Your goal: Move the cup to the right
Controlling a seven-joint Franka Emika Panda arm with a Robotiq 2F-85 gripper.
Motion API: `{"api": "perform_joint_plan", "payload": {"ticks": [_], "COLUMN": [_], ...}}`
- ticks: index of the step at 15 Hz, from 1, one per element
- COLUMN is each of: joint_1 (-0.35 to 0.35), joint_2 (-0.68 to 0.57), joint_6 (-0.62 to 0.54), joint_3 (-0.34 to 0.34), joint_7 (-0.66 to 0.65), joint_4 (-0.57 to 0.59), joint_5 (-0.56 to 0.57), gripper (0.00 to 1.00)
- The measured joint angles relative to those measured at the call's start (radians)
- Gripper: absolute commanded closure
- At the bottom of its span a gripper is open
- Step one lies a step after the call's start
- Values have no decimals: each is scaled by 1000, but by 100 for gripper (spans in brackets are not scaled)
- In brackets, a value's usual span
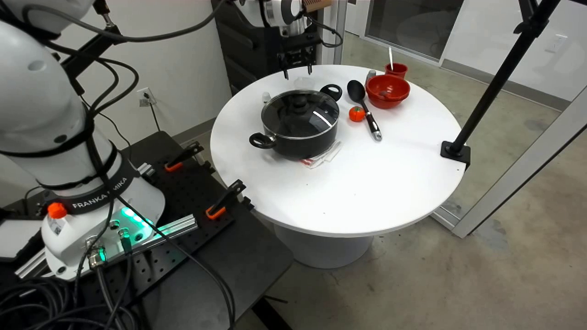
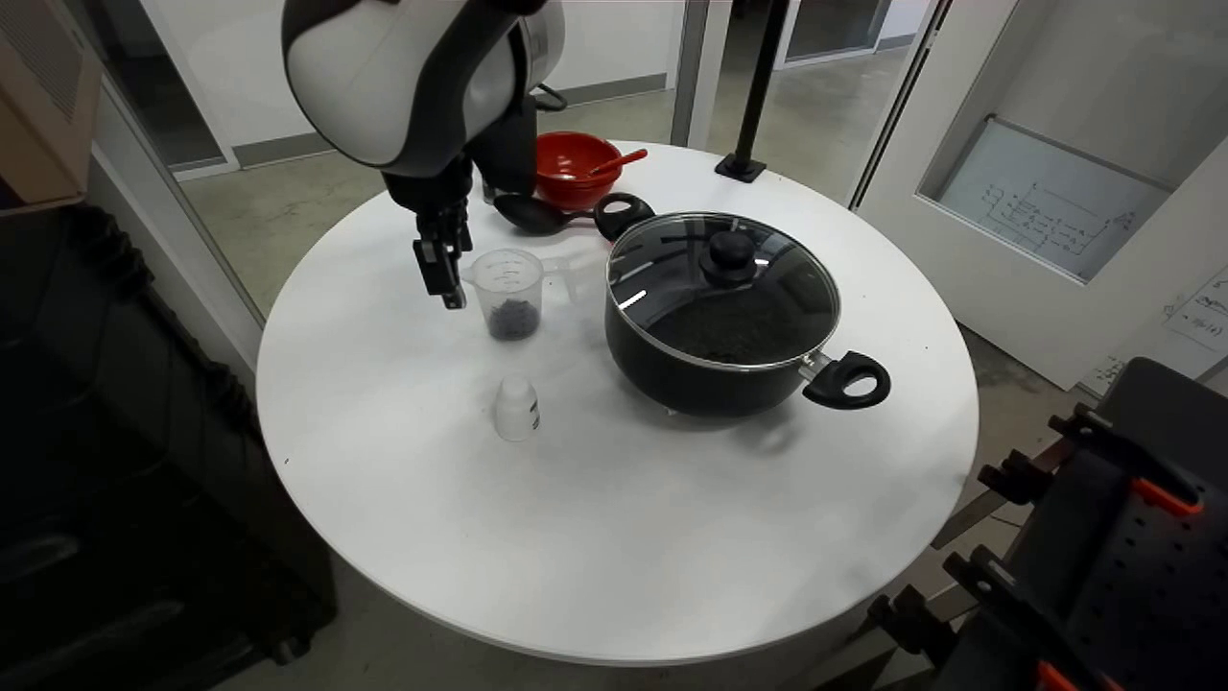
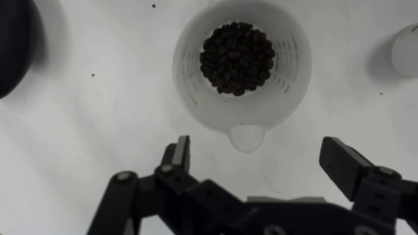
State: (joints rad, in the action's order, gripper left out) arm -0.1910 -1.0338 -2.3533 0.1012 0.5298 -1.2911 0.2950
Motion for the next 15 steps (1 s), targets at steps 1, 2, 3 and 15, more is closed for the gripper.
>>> {"api": "perform_joint_plan", "payload": {"ticks": [1, 2, 3, 15], "joint_1": [1, 1, 1, 14], "joint_2": [6, 12, 17, 120], "joint_6": [-4, -9, -16, -90], "joint_3": [-2, -5, -8, -27], "joint_7": [-5, -10, -17, -59], "joint_4": [-18, -36, -52, -215], "joint_5": [0, 0, 1, 11], "gripper": [0, 0, 0, 0]}}
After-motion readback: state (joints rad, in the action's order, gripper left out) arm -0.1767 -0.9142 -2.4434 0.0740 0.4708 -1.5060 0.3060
